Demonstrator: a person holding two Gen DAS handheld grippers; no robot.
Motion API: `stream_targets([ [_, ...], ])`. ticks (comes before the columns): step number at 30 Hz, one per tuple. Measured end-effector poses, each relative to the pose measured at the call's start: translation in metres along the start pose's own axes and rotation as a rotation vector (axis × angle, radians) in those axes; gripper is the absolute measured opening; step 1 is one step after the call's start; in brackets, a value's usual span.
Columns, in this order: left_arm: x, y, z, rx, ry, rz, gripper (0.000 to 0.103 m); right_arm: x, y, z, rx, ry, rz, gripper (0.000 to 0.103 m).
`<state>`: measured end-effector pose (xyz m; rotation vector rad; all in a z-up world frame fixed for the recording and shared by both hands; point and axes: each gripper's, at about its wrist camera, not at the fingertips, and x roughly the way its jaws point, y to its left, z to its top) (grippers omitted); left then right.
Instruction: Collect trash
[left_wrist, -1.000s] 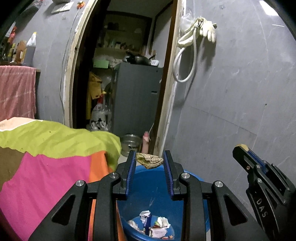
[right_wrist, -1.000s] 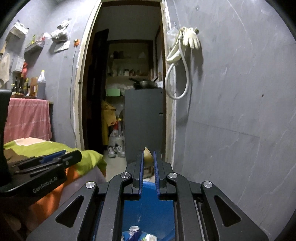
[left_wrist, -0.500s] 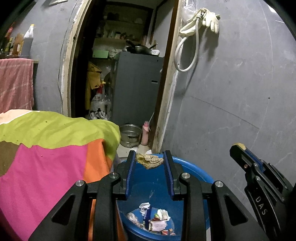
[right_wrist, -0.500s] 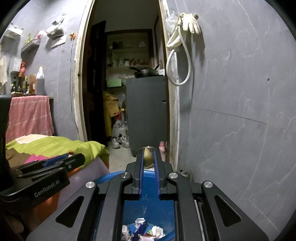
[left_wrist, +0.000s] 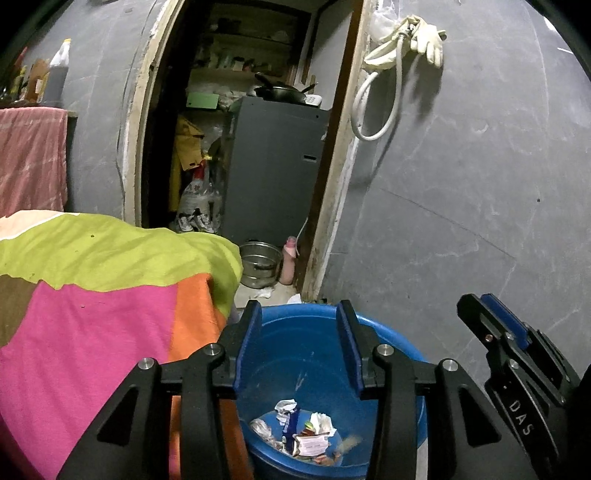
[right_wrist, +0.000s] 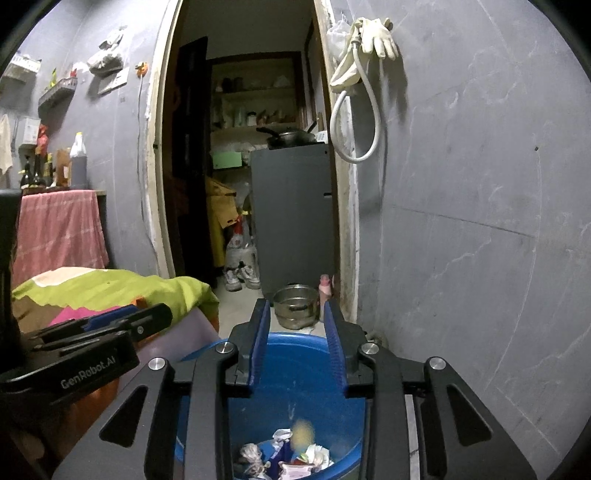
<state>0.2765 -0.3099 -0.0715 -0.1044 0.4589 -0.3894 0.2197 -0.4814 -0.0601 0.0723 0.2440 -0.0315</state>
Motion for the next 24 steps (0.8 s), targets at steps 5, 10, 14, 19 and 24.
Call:
stream_targets([
  [5, -0.008, 0.007, 0.008, -0.028, -0.015, 0.010, 0.043, -0.005, -0.004, 0.004, 0.011, -0.017, -0.006, 0.028],
  [10, -0.017, 0.010, 0.016, -0.032, -0.027, 0.017, 0.046, -0.013, -0.003, 0.013, 0.013, -0.042, -0.005, 0.029],
  [14, -0.028, 0.016, 0.023, -0.051, -0.042, 0.019, 0.059, -0.019, 0.001, 0.020, 0.010, -0.062, -0.001, 0.033],
  [19, -0.042, 0.021, 0.033, -0.057, -0.050, 0.017, 0.066, -0.031, 0.004, 0.031, 0.014, -0.097, 0.002, 0.045],
  [24, -0.063, 0.025, 0.041, -0.053, -0.078, 0.002, 0.077, -0.045, 0.011, 0.040, 0.009, -0.133, 0.000, 0.056],
])
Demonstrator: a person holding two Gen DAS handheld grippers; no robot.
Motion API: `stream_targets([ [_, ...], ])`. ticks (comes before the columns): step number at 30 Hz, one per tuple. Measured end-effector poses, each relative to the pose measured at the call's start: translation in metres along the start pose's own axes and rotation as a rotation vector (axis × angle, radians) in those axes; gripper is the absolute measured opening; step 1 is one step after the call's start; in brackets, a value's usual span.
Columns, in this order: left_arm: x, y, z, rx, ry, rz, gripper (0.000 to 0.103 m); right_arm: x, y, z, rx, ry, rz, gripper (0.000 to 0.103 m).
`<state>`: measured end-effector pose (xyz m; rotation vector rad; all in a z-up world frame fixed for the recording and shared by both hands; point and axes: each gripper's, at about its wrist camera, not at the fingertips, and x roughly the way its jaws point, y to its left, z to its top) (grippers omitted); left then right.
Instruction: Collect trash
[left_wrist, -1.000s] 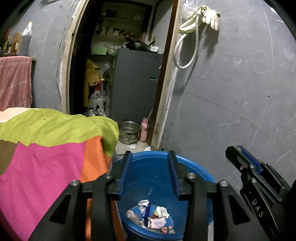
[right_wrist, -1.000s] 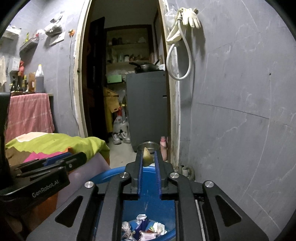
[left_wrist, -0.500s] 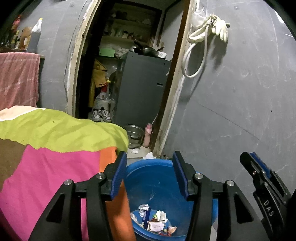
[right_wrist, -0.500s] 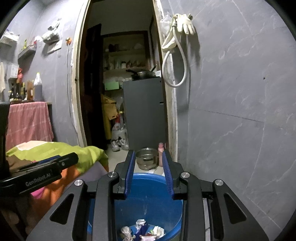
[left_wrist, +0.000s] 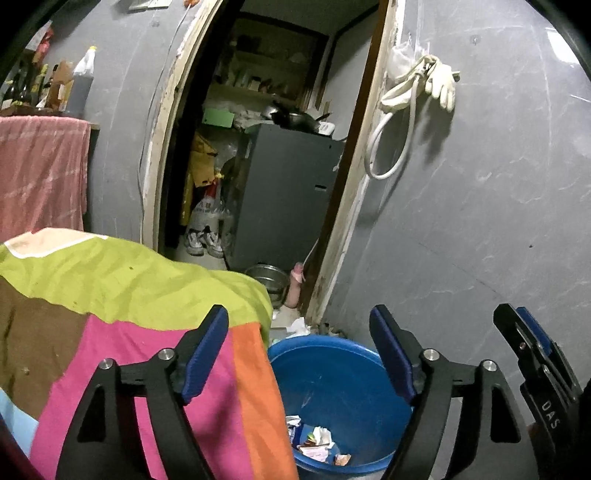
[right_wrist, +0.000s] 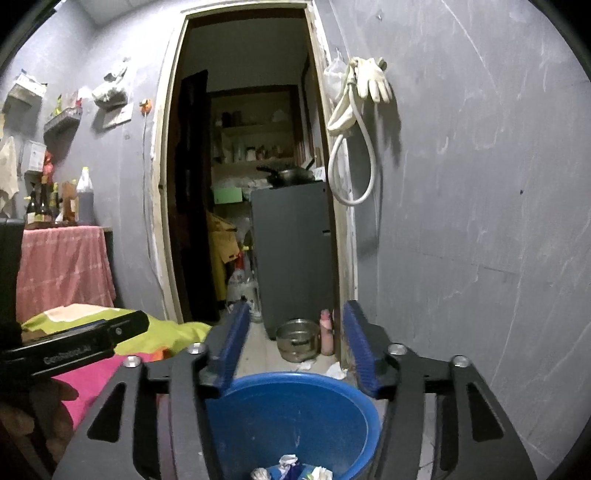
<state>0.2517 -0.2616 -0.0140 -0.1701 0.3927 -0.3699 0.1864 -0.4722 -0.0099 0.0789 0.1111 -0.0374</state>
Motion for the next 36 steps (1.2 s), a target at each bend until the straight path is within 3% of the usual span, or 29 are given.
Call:
stream_targets([
  [2, -0.009, 0.003, 0.004, -0.005, -0.011, -0.008, 0.083, -0.004, 0.003, 0.004, -0.002, -0.007, -0.003, 0.059],
  [5, -0.019, 0.007, 0.011, -0.008, -0.032, -0.004, 0.091, -0.013, 0.007, 0.012, 0.003, -0.023, -0.004, 0.076],
  [6, -0.022, 0.008, 0.013, -0.008, -0.039, -0.001, 0.093, -0.016, 0.009, 0.014, 0.000, -0.027, -0.004, 0.077],
  [10, -0.037, 0.015, 0.020, -0.015, -0.051, 0.008, 0.094, -0.027, 0.016, 0.022, -0.014, -0.035, -0.009, 0.085],
  [15, -0.058, 0.022, 0.022, -0.004, -0.064, 0.008, 0.098, -0.044, 0.023, 0.029, -0.004, -0.042, -0.009, 0.103],
  [36, -0.139, 0.048, 0.015, 0.072, -0.108, 0.031, 0.101, -0.100, 0.067, 0.041, -0.016, -0.035, 0.045, 0.103],
])
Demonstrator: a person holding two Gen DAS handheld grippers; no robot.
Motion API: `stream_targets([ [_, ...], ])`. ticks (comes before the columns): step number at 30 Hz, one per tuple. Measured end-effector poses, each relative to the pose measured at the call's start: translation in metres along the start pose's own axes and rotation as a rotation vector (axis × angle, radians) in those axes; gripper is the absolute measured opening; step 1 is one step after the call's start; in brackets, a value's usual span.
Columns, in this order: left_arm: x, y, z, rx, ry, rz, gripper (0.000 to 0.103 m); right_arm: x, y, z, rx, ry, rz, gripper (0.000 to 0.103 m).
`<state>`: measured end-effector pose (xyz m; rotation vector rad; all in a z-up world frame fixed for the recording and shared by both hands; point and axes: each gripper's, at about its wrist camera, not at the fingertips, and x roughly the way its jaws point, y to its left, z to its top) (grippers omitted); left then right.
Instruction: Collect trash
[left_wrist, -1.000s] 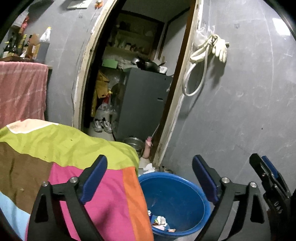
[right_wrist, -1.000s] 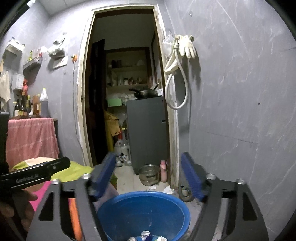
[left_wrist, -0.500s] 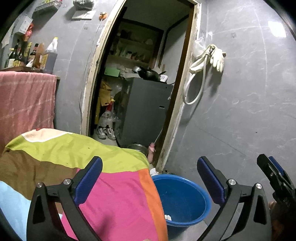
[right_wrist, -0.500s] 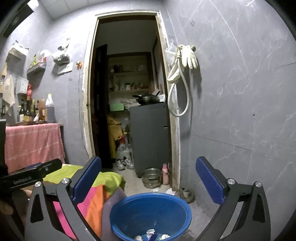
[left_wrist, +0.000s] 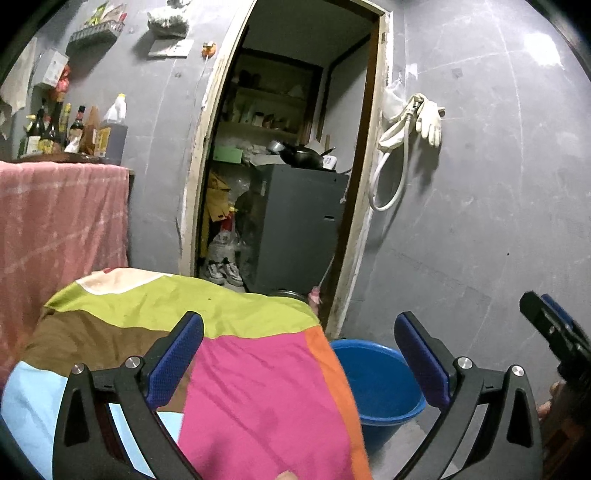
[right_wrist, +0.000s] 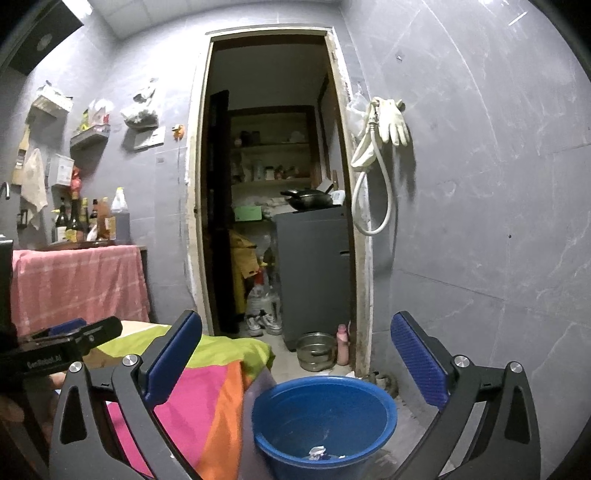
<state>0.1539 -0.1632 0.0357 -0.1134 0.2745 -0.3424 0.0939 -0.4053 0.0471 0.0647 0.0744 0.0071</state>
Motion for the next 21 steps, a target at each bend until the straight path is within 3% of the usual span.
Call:
stream_targets([
  [5, -0.016, 0.006, -0.006, 0.011, -0.021, 0.008, 0.101, -0.013, 0.008, 0.001, 0.002, -0.004, 0.002, 0.103],
  [21, -0.056, 0.007, -0.035, 0.041, 0.030, 0.080, 0.101, -0.051, 0.023, -0.016, 0.011, 0.029, -0.032, 0.103],
])
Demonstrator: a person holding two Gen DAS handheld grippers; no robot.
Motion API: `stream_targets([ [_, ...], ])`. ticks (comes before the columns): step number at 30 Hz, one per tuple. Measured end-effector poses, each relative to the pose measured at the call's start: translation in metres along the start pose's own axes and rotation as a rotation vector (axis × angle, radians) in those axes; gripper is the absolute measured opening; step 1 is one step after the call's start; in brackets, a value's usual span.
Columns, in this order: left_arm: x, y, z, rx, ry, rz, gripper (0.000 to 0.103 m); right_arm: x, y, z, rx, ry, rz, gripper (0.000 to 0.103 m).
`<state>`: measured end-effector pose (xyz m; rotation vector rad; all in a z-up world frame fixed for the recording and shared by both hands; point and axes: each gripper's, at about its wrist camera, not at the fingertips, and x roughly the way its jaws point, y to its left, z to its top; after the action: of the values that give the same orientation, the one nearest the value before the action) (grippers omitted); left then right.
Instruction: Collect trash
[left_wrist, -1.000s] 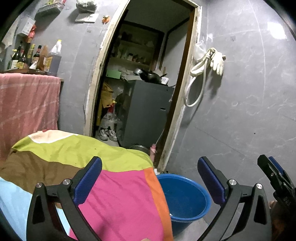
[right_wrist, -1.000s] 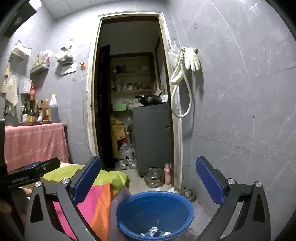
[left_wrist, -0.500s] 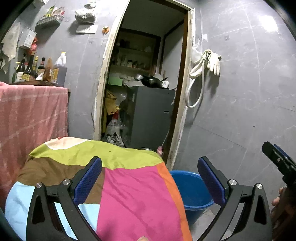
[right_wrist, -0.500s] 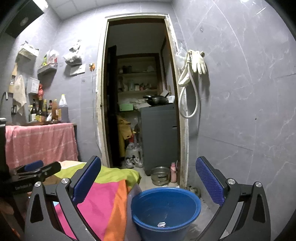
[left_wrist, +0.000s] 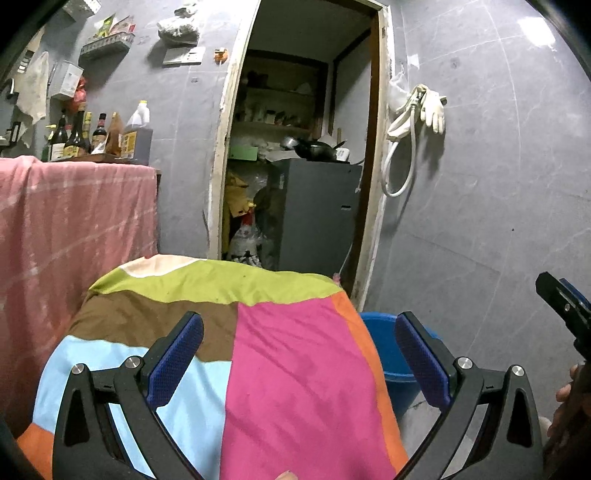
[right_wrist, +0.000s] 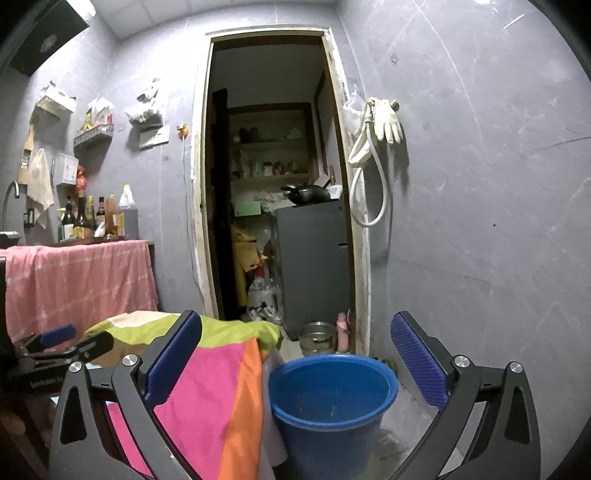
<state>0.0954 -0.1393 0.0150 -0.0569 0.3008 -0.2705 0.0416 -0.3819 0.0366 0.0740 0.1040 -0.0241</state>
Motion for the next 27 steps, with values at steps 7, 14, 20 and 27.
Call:
stream_targets([
  [7, -0.007, 0.000, -0.013, 0.010, 0.011, 0.016, 0.101, -0.010, 0.001, -0.017, -0.024, 0.024, -0.027, 0.103],
  [14, -0.012, 0.002, -0.025, 0.009, 0.012, 0.030, 0.101, -0.018, 0.000, -0.029, -0.037, 0.022, -0.051, 0.103],
  [20, -0.014, 0.004, -0.032, 0.009, 0.025, 0.033, 0.101, -0.021, -0.003, -0.036, -0.049, 0.026, -0.063, 0.103],
  [27, -0.014, 0.004, -0.040, 0.008, 0.035, 0.033, 0.101, -0.020, -0.004, -0.043, -0.055, 0.037, -0.066, 0.103],
])
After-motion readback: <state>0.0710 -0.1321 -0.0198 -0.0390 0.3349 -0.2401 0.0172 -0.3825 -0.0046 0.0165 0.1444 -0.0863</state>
